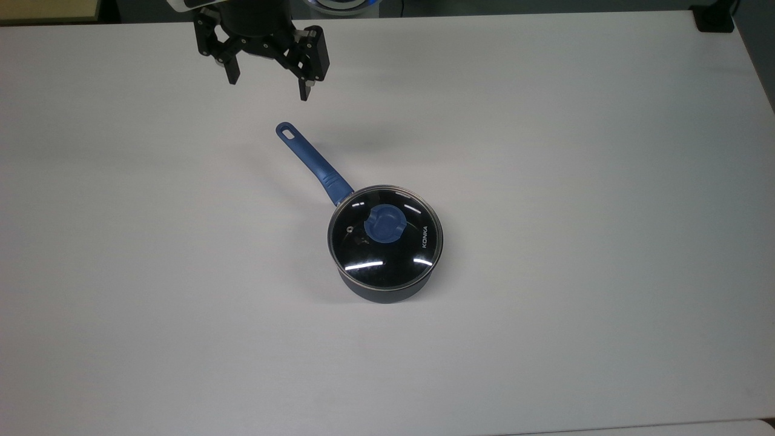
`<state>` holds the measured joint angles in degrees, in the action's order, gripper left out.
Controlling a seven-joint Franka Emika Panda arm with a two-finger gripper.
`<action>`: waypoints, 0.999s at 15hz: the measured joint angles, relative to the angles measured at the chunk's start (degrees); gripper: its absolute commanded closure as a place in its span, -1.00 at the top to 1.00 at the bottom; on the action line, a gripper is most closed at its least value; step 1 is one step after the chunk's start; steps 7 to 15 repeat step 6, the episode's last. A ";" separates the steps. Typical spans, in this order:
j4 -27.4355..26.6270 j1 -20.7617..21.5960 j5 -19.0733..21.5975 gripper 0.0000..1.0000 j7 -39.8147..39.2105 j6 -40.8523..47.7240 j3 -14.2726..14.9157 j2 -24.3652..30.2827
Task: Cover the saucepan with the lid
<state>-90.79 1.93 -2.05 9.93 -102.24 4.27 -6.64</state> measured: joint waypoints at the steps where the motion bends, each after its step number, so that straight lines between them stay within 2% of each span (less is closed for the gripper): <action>1: -0.28 0.00 0.00 1.00 -0.48 0.00 0.00 0.24; 6: -0.87 0.00 0.00 1.00 -0.86 2.91 0.00 0.86; 15: -0.87 0.00 0.00 1.00 -0.86 2.91 0.00 0.86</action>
